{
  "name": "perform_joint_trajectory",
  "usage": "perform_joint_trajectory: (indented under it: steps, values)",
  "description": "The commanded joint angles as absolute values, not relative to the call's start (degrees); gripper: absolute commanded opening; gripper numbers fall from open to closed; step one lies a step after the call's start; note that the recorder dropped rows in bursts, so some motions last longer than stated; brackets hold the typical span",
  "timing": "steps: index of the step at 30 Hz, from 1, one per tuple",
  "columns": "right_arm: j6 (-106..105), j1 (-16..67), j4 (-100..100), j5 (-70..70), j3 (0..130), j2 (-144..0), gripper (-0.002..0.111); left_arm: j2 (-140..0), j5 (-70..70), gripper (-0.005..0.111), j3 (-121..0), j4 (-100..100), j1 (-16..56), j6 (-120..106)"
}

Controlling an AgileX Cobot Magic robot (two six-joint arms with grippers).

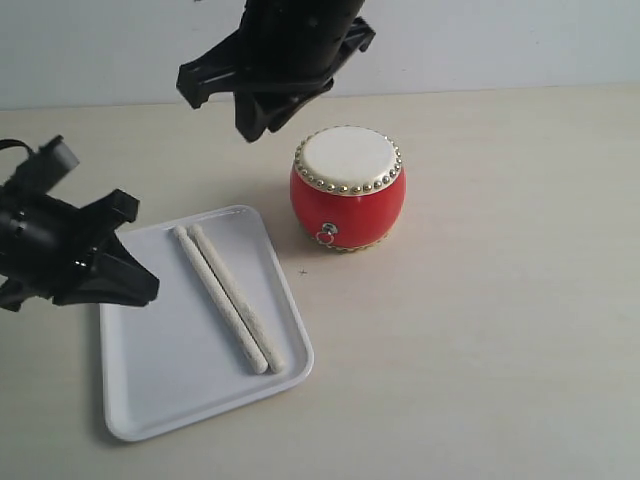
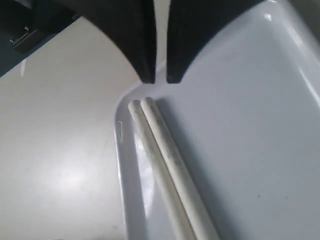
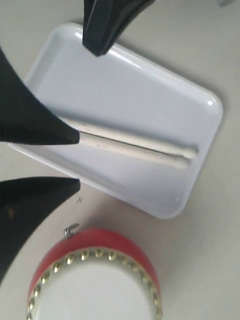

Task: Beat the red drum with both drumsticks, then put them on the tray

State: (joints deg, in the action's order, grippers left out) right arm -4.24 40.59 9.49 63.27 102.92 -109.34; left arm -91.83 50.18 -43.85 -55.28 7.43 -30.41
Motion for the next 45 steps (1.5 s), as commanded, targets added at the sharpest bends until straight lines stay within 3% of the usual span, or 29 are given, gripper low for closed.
perform_joint_trajectory:
  steps: [1,3,8,18,26,45]
  values:
    - [-1.27,40.67,3.85,62.09,102.86,-104.57,0.006,-82.58,51.40,0.000,-42.13,-54.69,3.68,-37.01]
    - [-0.47,40.67,2.62,60.07,100.45,-101.15,0.000,-76.64,50.29,0.000,-40.25,-54.69,0.80,-40.51]
    - [2.93,40.67,0.91,50.80,86.71,-89.70,0.000,-55.52,38.81,0.000,-31.79,-57.75,-4.94,-41.72]
    - [17.53,40.67,-12.10,33.21,53.04,-60.56,0.000,-27.47,22.70,0.000,-25.54,-49.96,0.58,-37.82]
    - [18.45,40.67,-13.53,30.17,42.17,-48.06,0.000,-20.92,23.75,0.000,-25.54,-52.10,0.58,-35.98]
    - [21.19,40.67,-13.53,29.95,41.58,-46.64,0.000,-19.61,25.27,0.000,-25.54,-52.10,0.58,-35.98]
